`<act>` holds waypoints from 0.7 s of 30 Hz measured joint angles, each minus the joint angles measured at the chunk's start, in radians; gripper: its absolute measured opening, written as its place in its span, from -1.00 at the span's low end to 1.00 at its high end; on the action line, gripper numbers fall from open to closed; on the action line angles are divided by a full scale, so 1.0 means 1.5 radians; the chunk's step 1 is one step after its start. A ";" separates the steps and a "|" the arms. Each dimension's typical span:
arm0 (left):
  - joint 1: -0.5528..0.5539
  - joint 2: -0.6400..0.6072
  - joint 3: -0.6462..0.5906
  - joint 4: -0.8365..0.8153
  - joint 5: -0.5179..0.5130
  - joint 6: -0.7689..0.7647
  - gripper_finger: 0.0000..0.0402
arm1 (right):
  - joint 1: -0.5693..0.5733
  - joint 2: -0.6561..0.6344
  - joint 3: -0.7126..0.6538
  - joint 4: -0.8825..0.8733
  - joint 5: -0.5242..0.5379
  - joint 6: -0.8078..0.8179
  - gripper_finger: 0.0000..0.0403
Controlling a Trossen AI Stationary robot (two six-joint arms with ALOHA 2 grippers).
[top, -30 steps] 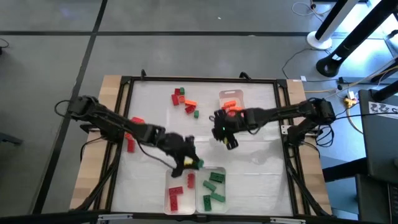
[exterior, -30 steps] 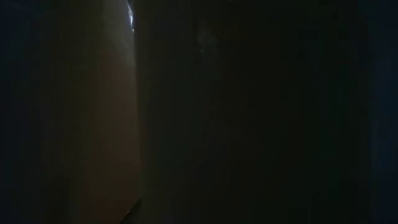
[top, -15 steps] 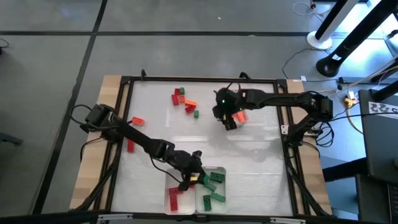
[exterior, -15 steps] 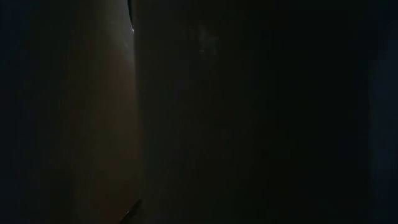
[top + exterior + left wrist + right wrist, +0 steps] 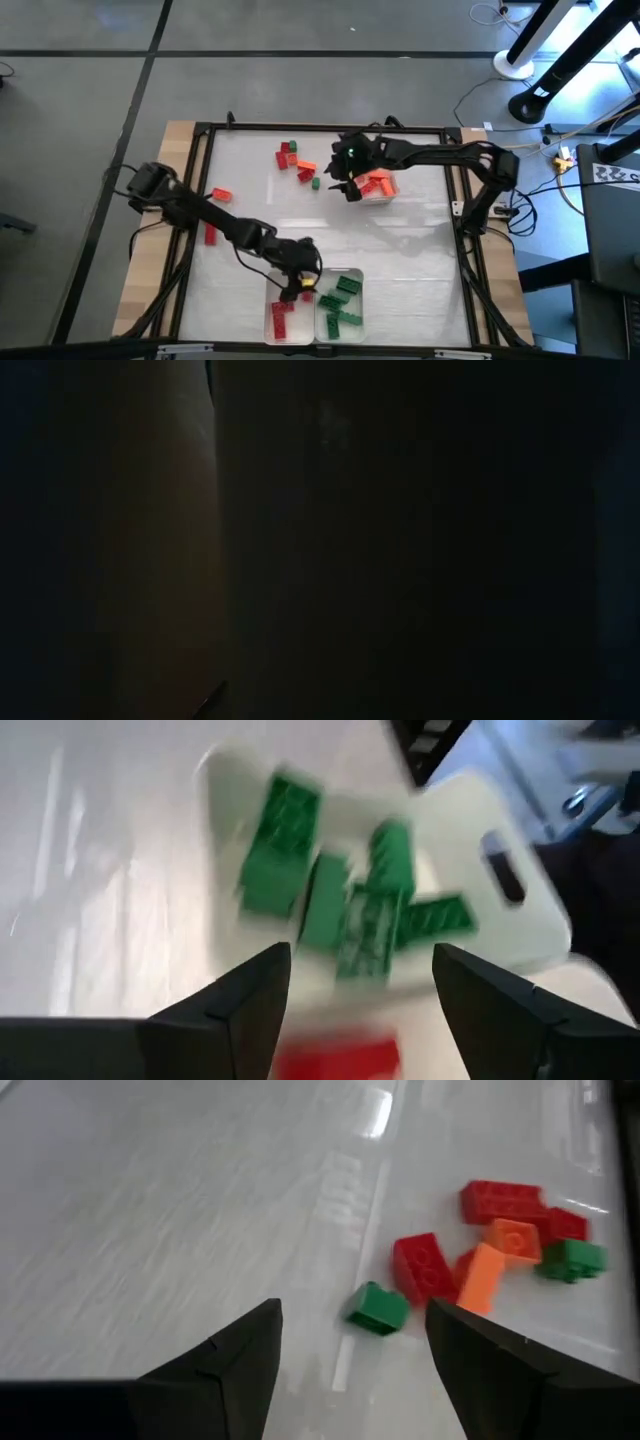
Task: Sort blocks
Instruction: Put the green game piece into the bottom right white bin
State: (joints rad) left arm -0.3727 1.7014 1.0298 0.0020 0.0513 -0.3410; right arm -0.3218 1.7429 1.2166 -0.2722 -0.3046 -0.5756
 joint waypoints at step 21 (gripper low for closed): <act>0.005 -0.267 0.000 -0.363 -0.129 0.020 0.17 | 0.001 0.116 0.000 0.162 0.104 0.171 0.23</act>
State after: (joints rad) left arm -0.3654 1.3014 1.0298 -0.5432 -0.1423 -0.3115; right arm -0.3210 1.9175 1.2163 -0.0286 -0.1489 -0.3197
